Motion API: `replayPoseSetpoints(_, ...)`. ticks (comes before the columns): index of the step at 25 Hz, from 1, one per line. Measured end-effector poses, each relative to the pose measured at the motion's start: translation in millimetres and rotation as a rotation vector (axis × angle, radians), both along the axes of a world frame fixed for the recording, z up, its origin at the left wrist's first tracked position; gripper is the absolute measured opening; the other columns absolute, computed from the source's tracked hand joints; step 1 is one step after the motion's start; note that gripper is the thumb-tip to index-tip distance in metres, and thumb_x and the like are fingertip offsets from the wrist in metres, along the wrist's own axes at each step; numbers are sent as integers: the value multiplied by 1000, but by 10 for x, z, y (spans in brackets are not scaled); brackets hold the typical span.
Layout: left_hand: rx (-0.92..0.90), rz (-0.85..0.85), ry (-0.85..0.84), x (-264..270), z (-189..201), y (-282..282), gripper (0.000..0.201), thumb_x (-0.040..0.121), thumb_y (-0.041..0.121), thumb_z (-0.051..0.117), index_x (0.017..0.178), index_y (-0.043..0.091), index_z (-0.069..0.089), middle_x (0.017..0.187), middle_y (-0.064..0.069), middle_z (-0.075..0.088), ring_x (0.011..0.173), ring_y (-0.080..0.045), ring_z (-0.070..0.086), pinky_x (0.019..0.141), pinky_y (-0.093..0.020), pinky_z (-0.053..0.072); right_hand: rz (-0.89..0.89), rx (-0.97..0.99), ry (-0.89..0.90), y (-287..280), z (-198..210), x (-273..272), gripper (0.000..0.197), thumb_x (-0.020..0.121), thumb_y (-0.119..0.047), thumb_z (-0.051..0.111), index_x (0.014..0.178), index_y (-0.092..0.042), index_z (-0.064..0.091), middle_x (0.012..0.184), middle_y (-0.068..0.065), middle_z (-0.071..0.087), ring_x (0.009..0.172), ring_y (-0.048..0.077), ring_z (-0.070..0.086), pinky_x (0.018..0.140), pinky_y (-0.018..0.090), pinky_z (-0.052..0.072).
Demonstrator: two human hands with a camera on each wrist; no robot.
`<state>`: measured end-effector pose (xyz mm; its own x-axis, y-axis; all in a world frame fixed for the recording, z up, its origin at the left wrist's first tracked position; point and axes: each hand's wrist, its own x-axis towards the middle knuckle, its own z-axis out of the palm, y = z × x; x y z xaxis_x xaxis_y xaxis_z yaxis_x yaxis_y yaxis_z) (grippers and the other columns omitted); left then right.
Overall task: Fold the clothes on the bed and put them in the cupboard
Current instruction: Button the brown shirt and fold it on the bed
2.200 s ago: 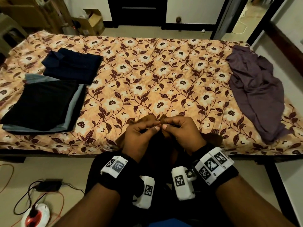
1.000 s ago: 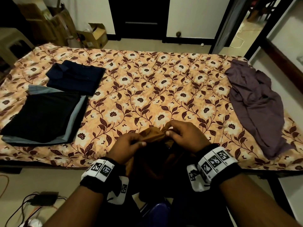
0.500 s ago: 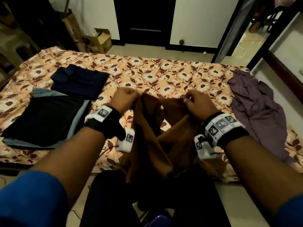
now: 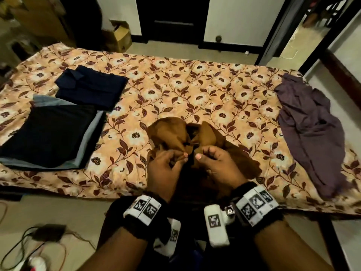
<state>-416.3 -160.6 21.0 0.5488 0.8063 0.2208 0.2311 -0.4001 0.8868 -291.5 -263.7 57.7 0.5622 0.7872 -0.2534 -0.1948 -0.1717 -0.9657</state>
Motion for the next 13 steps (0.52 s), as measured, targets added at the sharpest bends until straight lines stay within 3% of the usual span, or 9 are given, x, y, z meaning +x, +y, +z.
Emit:
replayPoseSetpoints(3, 29, -70, -18, -153, -36, -173, 19, 81, 27, 67, 94, 16, 76, 92, 4, 73, 85, -8, 67, 79, -26, 53, -12, -12, -104, -132, -156, -113, 12, 90, -1, 59, 90, -7, 68, 88, 6, 72, 82, 12, 66, 76, 23, 51)
replayPoseSetpoints(7, 23, -104, -85, -195, -52, -198, 20, 84, 26, 69, 97, 13, 75, 96, 4, 74, 89, -8, 69, 82, -32, 56, -11, 21, -193, -211, -112, -224, 13, 89, 1, 60, 93, -6, 70, 88, -1, 72, 83, 3, 66, 74, 13, 48)
replayPoseSetpoints(9, 39, -144, -84, -203, -63, -245, 26, 86, 31, 64, 99, 12, 76, 97, 2, 75, 91, -10, 70, 82, -36, 57, -28, 19, -199, -238, -118, -226, 13, 89, -1, 61, 96, -6, 71, 91, 1, 73, 88, 7, 67, 78, 17, 51)
replayPoseSetpoints(13, 38, -188, -80, -209, -69, -326, 31, 90, 32, 57, 102, 10, 75, 97, 1, 74, 91, -6, 68, 80, -32, 56, -13, 4, -244, -308, -165, -208, 16, 86, -7, 66, 101, -9, 72, 98, 3, 72, 95, 14, 67, 87, 28, 53)
